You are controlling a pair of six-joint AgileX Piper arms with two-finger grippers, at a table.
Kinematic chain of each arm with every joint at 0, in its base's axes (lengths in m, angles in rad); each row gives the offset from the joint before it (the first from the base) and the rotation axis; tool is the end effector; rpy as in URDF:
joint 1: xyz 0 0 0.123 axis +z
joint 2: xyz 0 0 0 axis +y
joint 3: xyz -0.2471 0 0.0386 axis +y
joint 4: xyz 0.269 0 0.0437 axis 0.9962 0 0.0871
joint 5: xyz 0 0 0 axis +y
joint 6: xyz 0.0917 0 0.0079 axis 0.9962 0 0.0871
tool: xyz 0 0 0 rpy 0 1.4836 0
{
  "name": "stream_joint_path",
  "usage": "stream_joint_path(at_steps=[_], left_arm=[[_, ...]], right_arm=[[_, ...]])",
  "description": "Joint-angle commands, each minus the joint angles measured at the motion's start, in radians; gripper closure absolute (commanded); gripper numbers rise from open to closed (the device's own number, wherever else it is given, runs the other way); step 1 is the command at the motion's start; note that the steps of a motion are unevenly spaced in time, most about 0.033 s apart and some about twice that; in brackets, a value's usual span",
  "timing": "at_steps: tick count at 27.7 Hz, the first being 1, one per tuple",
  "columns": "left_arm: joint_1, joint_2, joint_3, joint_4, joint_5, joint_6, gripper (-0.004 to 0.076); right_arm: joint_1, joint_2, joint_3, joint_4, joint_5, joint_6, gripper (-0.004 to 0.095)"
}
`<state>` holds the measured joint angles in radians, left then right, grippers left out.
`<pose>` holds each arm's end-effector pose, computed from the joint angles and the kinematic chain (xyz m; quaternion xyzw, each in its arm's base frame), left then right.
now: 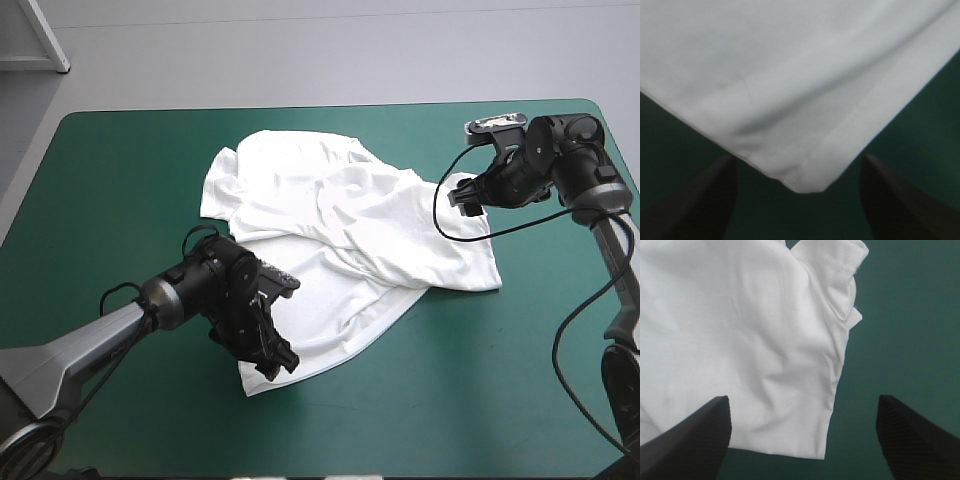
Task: Fold the cloth
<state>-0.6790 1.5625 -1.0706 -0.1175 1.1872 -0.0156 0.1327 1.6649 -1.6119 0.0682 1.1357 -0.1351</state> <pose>0.2213 -0.1915 0.1904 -0.3038 -0.9511 0.0474 0.0284 0.3701 0.0551 0.3128 -0.1230 0.9642 0.0331 0.2324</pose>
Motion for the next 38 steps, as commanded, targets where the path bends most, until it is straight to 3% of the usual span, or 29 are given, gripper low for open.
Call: stream_joint_path(at_steps=[1, 4, 7, 10, 15, 20, 22, 28, 34, 38], left_arm=[[-0.045, -0.074, 0.076, -0.010, -0.085, -0.050, 0.0226], [-0.065, -0.068, 0.183, -0.027, -0.244, -0.060, 0.0226], [-0.065, -0.056, 0.221, -0.025, -0.309, -0.062, 0.0259], [-0.065, -0.042, 0.232, -0.025, -0.325, -0.062, 0.0393], [-0.065, -0.042, 0.234, 0.000, -0.335, -0.051, 0.0699], [-0.065, -0.052, 0.232, 0.061, -0.324, -0.049, 0.0704], [-0.065, -0.078, 0.230, 0.066, -0.318, -0.057, 0.0704], [-0.065, -0.271, 0.230, 0.105, -0.303, -0.132, 0.0705], [-0.063, -0.466, 0.224, 0.242, -0.205, -0.271, 0.0704], [-0.063, -0.522, 0.224, 0.294, -0.148, -0.328, 0.0704]], right_arm=[[-0.008, -0.048, -0.021, 0.011, -0.025, -0.011, 0.0170], [-0.008, -0.048, -0.021, 0.006, -0.005, -0.007, 0.0170], [-0.008, -0.048, -0.021, 0.007, 0.026, -0.001, 0.0170], [-0.008, -0.048, -0.021, 0.007, 0.044, 0.024, 0.0170], [-0.008, -0.046, -0.021, 0.007, 0.043, 0.056, 0.0171], [-0.008, -0.015, -0.021, 0.003, -0.024, 0.054, 0.0171], [-0.008, 0.003, -0.021, 0.003, 0.000, 0.054, 0.0171], [-0.008, 0.064, -0.021, 0.013, 0.044, 0.054, 0.0171], [-0.008, 0.135, -0.021, 0.046, 0.044, 0.061, 0.0171], [-0.008, 0.191, -0.021, 0.080, 0.044, 0.061, 0.0258]])
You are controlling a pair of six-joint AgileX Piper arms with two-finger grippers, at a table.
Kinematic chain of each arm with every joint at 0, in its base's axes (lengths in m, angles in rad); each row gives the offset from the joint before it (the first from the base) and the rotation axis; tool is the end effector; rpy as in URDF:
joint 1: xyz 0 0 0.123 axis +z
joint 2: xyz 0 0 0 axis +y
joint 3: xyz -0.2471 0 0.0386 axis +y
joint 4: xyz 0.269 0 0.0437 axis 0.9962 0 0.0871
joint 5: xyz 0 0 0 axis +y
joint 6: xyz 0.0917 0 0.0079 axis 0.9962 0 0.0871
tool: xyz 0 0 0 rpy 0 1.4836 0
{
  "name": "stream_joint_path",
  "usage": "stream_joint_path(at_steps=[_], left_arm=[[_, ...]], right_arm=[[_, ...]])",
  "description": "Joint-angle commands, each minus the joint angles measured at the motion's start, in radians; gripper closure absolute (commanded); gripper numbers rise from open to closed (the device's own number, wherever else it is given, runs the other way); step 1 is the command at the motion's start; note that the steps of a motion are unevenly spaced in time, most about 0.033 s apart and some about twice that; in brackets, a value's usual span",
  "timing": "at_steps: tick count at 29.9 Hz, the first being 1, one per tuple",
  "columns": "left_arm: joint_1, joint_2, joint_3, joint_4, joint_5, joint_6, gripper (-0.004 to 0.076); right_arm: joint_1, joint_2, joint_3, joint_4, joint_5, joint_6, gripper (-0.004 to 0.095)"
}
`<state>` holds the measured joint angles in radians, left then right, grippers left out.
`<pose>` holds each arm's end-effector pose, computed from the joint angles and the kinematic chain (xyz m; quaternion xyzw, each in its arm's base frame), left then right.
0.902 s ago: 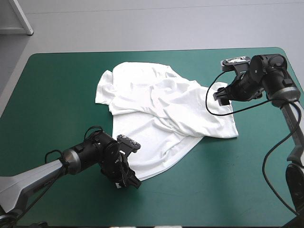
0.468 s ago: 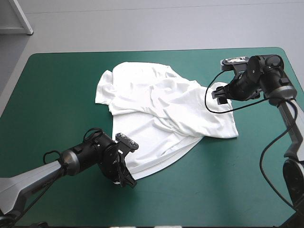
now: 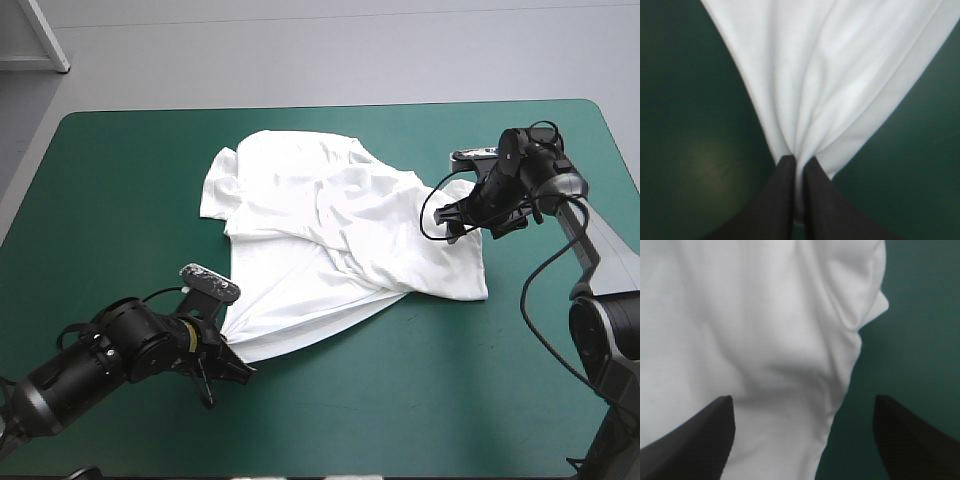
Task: Fold the cloth
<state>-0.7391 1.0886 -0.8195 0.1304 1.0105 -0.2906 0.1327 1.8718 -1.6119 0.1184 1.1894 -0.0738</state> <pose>0.1728 -0.1438 0.2455 0.2410 0.9503 -0.0396 0.1932 0.3955 0.0630 0.2312 -0.0862 0.9892 0.0599 0.1023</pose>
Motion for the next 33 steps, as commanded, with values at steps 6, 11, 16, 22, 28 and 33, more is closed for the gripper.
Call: stream_joint_path(at_steps=[6, 11, 16, 22, 28, 33], left_arm=[[-0.003, -0.057, -0.027, 0.051, 0.037, -0.063, 0.0704], [-0.003, -0.057, -0.027, 0.067, -0.029, -0.066, 0.0704], [-0.003, -0.057, -0.033, 0.215, -0.059, -0.135, 0.0704], [-0.003, -0.057, -0.164, 0.445, -0.005, -0.179, 0.0704], [-0.003, -0.055, -0.443, 0.649, 0.000, -0.165, 0.0704], [-0.003, -0.035, -0.729, 0.717, 0.002, -0.040, 0.0704]], right_arm=[[-0.008, 0.015, -0.021, 0.122, -0.010, -0.041, 0.0624], [-0.006, 0.015, -0.021, 0.139, -0.010, -0.071, 0.0920], [-0.008, -0.014, -0.036, 0.135, -0.010, -0.105, 0.0925], [-0.008, -0.107, -0.168, 0.130, -0.014, -0.111, 0.0925], [-0.008, -0.177, -0.439, 0.136, -0.010, -0.087, 0.0925], [-0.008, -0.213, -0.710, 0.143, -0.012, -0.050, 0.0925]])
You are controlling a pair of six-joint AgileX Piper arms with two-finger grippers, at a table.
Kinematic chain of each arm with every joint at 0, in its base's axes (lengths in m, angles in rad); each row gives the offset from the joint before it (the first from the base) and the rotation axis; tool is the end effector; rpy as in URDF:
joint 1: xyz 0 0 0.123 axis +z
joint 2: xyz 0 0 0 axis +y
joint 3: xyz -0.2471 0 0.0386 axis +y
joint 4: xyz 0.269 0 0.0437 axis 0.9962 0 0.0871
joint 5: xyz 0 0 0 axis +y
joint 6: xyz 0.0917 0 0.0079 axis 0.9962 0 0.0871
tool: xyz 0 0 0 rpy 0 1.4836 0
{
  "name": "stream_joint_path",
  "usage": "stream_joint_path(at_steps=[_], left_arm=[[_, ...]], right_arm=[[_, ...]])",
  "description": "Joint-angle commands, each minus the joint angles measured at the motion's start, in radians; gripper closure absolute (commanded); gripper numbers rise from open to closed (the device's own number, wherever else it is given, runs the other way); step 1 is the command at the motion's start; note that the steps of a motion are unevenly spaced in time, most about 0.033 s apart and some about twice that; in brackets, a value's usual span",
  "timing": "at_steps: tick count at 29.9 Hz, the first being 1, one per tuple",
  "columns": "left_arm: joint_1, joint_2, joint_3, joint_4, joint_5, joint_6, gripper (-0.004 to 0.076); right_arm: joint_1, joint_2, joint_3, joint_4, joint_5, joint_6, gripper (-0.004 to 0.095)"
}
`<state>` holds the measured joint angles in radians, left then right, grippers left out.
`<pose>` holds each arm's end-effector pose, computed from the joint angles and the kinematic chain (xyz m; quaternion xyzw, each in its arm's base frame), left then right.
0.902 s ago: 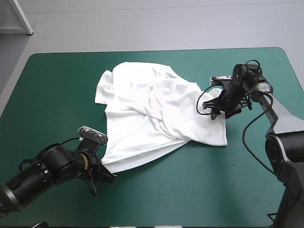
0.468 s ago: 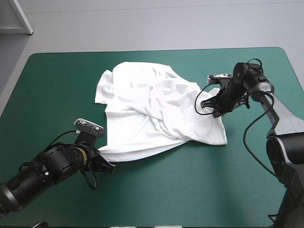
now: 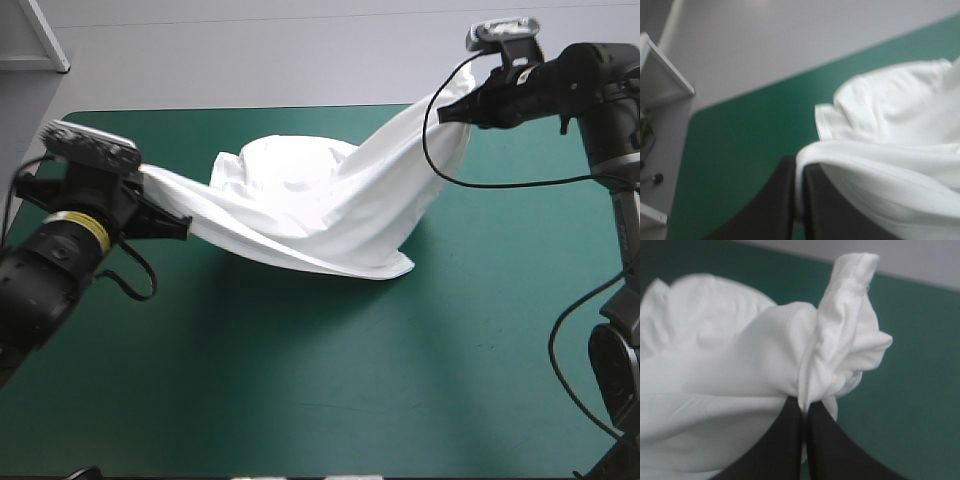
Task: Fold the cloth
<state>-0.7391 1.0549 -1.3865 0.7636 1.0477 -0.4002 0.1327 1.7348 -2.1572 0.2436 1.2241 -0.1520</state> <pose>0.1977 -0.1055 0.4519 0.1586 0.8119 0.0862 0.5552 0.3680 0.0702 0.4525 -0.1379 0.8925 0.1171 0.4133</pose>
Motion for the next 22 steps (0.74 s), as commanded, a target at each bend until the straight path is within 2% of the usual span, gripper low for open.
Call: stream_joint_path(at_steps=[1, 10, 16, 22], left_arm=[[-0.003, 0.003, -0.238, 0.082, -0.035, 0.107, 0.0704], [-0.003, 0.028, -0.639, 0.072, -0.036, 0.301, 0.0704], [-0.003, 0.028, -0.797, 0.072, -0.016, 0.424, 0.0704], [-0.003, 0.028, -0.859, 0.085, 0.052, 0.502, 0.0704]], right_arm=[[-0.008, -0.080, -0.219, 0.018, -0.047, 0.044, 0.0925], [-0.008, -0.126, -0.587, 0.097, -0.057, 0.062, 0.0925], [-0.008, -0.191, -0.622, 0.095, -0.073, 0.054, 0.0925], [-0.008, -0.219, -0.622, 0.094, -0.077, 0.033, 0.0925]])
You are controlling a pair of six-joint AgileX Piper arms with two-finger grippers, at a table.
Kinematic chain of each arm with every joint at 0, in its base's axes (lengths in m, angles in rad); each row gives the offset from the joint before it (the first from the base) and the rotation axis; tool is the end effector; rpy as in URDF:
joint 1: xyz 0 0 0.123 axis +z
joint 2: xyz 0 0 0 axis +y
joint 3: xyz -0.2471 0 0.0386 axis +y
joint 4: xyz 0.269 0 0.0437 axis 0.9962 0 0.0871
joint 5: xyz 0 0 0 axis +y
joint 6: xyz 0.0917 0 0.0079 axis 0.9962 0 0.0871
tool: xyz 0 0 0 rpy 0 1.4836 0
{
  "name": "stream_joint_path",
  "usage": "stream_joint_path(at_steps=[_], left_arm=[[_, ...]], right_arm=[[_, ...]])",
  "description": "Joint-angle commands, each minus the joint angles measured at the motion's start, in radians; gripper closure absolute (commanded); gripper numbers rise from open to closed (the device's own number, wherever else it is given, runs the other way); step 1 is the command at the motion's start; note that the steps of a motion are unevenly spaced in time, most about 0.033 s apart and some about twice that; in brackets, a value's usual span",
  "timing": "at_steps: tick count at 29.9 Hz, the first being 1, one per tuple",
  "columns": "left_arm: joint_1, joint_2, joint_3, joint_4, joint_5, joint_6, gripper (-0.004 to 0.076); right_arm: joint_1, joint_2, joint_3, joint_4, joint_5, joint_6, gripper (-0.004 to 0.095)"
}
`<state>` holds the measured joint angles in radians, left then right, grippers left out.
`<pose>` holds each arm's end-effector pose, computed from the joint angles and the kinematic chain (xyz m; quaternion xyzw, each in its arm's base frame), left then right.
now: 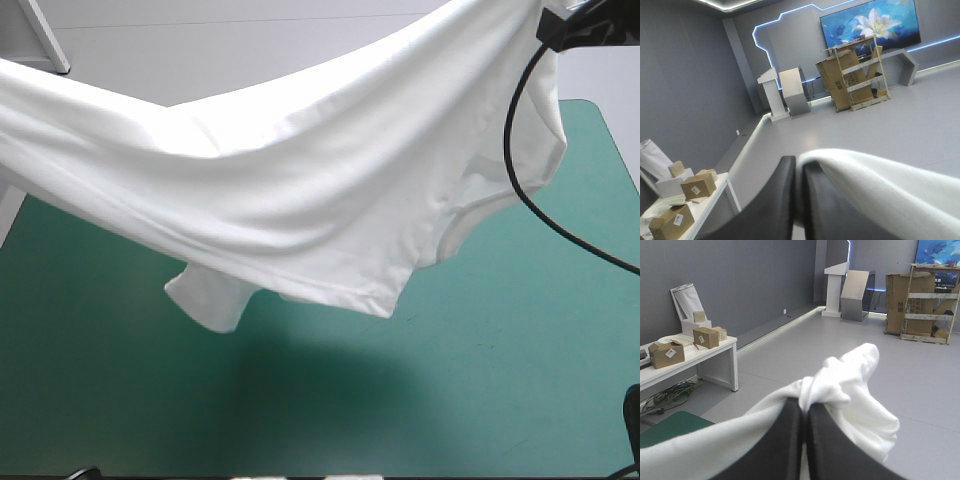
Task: Fold the cloth
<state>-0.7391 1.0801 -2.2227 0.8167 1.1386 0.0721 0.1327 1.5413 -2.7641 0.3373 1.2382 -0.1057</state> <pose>0.0827 0.0071 0.6391 0.1024 0.6294 0.1239 0.7603 0.1637 0.0509 0.6467 -0.1581 0.6575 0.1579 0.7196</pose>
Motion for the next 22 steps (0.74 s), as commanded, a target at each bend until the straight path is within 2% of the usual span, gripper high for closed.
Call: stream_joint_path(at_steps=[1, 7, 12, 14, 18, 22], left_arm=[[-0.003, 0.003, -0.023, 0.033, -0.026, 0.033, 0.0704], [-0.003, 0.039, 0.055, 0.098, 0.015, 0.015, 0.0704], [-0.003, 0.074, 0.254, 0.179, -0.001, -0.139, 0.0704], [0.001, 0.088, 0.358, 0.179, -0.054, -0.211, 0.0699], [0.115, 0.138, 0.587, 0.101, -0.253, -0.378, 0.0698], [0.340, 0.257, 0.698, -0.158, -0.486, -0.377, 0.0698]], right_arm=[[-0.008, -0.021, -0.013, 0.000, -0.091, -0.014, 0.0925], [-0.008, 0.052, 0.040, 0.054, -0.091, -0.014, 0.0925], [-0.008, 0.155, 0.078, 0.067, -0.093, -0.014, 0.0925], [-0.008, 0.202, 0.085, 0.069, -0.095, -0.014, 0.0926], [-0.008, 0.318, 0.085, 0.071, -0.105, -0.057, 0.0925], [-0.008, 0.431, 0.085, 0.071, -0.143, -0.090, 0.0925]])
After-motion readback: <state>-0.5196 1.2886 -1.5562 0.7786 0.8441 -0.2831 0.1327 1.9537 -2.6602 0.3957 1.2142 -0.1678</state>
